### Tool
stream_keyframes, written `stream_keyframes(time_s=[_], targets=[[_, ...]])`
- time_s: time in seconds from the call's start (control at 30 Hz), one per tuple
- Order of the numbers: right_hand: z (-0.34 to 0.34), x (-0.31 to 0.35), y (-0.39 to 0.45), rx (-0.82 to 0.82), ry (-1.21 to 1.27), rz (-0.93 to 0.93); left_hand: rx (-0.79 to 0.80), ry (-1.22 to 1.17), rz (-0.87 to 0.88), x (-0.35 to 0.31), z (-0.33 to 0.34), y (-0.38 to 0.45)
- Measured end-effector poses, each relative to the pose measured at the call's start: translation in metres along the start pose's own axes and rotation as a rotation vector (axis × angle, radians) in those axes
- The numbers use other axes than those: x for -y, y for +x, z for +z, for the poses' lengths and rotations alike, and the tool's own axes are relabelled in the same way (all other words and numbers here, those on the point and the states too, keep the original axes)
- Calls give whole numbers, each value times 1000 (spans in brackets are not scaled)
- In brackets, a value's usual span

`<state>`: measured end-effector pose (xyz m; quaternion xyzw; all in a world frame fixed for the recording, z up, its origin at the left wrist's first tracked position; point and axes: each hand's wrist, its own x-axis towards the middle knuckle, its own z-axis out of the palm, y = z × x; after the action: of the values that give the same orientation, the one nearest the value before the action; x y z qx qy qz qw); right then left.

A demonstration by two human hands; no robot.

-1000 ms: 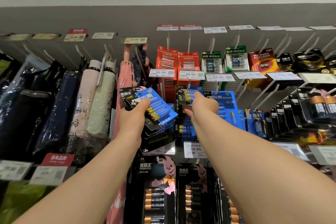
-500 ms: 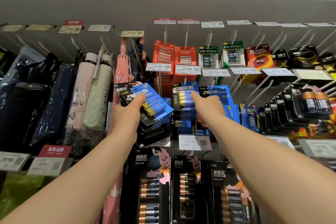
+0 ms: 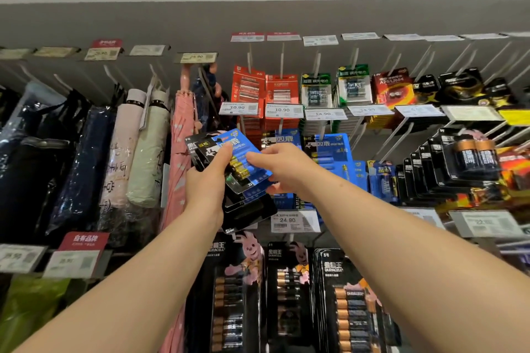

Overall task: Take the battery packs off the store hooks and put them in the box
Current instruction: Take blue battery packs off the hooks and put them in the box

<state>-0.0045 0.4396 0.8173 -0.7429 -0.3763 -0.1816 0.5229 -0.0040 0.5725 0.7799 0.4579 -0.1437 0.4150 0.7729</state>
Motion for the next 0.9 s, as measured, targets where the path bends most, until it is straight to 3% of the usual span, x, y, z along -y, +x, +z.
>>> stream_keyframes(time_s=[0.13,0.4,0.53,0.9], targets=[[6,4,-4,-38,100,42,-18,44,70,-1,-5,0],[2,-6,7,-352,551,174,-21,38,114,-15,-11,6],[-19,-19,14,-461,488,185,-12,36,125,-25,-17,6],[-30,-37,43,-438,220,58,-1,54,123,-34,-36,9]])
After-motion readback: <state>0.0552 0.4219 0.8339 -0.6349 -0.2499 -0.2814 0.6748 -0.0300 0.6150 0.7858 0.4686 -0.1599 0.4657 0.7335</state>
